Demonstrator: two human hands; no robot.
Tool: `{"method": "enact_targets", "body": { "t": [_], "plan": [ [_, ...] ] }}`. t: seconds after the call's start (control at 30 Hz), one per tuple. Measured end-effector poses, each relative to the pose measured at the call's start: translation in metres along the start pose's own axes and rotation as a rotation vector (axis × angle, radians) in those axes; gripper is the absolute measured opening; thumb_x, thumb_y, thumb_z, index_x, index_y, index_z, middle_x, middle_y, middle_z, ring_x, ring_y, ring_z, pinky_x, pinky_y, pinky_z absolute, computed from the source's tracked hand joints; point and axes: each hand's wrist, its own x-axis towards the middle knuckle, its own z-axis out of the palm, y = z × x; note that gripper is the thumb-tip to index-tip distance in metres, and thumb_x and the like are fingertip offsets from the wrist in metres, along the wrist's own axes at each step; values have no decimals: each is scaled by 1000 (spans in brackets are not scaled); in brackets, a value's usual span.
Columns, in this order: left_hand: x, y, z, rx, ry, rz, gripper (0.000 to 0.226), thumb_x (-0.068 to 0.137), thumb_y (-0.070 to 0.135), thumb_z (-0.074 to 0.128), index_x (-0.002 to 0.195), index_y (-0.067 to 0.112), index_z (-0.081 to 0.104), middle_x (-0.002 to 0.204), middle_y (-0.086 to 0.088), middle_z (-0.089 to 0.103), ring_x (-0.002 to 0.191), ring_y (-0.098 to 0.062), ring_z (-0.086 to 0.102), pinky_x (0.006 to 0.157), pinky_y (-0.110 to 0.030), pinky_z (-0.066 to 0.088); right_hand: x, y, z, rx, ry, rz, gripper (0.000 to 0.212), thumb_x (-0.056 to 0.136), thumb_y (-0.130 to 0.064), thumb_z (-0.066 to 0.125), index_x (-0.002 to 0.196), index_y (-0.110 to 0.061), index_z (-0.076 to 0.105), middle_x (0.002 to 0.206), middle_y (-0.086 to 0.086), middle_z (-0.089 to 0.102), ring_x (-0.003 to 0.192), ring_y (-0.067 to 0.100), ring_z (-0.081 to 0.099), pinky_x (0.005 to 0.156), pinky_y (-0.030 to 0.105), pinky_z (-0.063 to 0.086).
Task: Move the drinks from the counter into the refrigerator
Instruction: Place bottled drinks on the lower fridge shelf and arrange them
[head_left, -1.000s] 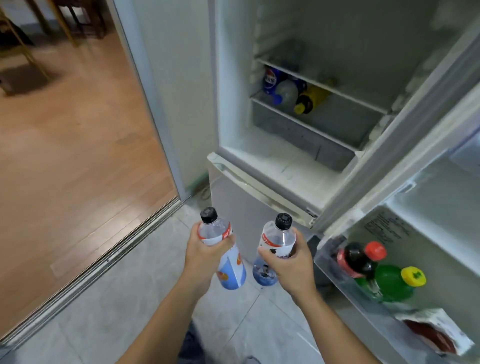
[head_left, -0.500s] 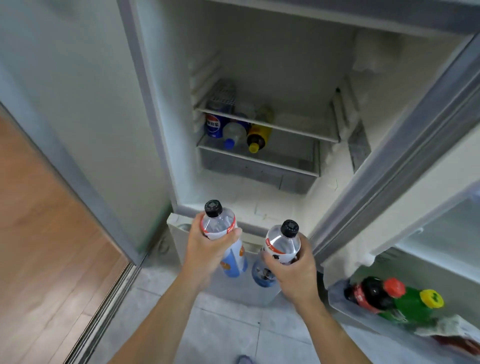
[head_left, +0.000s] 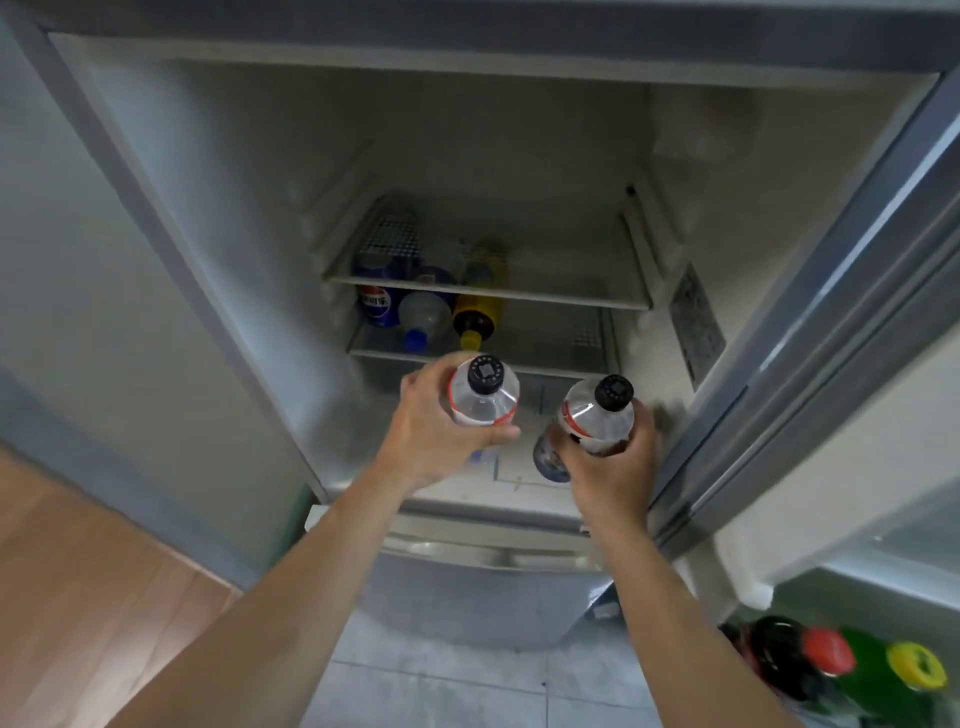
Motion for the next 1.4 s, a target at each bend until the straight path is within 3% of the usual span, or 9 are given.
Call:
{"method": "enact_targets", "body": {
  "t": [0.13,0.33,0.43,0.6,0.73,0.93,1.13,1.27,1.4],
  "plan": [
    [30,3,5,49,9,75,85,55,45,93,126,40,47,122,19,57,123,-16,49,106,-45,44,21,-13,6,-9,92,-85,78,63,-30,91,110,-69,43,106,-51,48,98,-27,49,74,-1,42],
    [61,8,21,88,62,324,76,58,40,92,119,43,47,110,39,50,111,27,37,98,-26,36,53,-14,30,-1,223,-159,70,61,-35,93,108,-56,46,107,-28,59,99,-4,60,80,16,51],
    [76,-3,31,98,49,440,70,59,31,92,118,37,54,113,35,53,113,15,42,97,-29,40,64,-12,47,15,252,-175,77,59,-24,95,106,-61,46,108,-36,57,99,-11,58,80,17,52],
    [102,-28,39,278,-4,610,66,63,1,82,121,22,58,125,3,58,118,-23,50,95,-45,50,86,5,63,16,199,-121,61,65,-7,86,114,-28,58,117,6,64,107,21,63,85,39,57],
    [114,-46,42,510,-111,580,67,70,-17,69,127,17,64,137,-5,58,117,-38,55,86,-50,54,83,13,70,53,75,-67,40,80,0,66,111,-25,59,107,0,64,95,10,64,74,26,56],
    [130,-65,49,871,-472,432,80,91,-1,54,154,37,20,165,12,7,150,-22,13,118,-41,22,83,27,65,-83,-135,140,88,75,7,78,148,-21,37,126,-7,48,115,5,48,71,-6,39],
    [128,-73,53,894,-553,374,111,75,66,68,155,39,-4,162,14,-14,151,-18,-12,117,-42,-11,76,32,58,-195,-193,141,91,79,-12,82,152,-30,31,134,-12,50,125,3,46,100,20,40],
    [122,-83,50,836,-451,403,84,86,59,61,154,39,14,166,8,1,153,-22,2,120,-42,1,59,40,58,-287,-48,110,64,91,-26,70,148,-20,41,141,-2,55,127,11,53,85,0,38],
    [124,-81,58,893,-301,398,72,94,52,54,155,37,19,166,6,9,153,-17,8,121,-43,-3,67,35,69,-370,-25,103,57,97,-27,61,150,-19,40,141,5,57,125,20,58,94,26,49]
  ]
}}
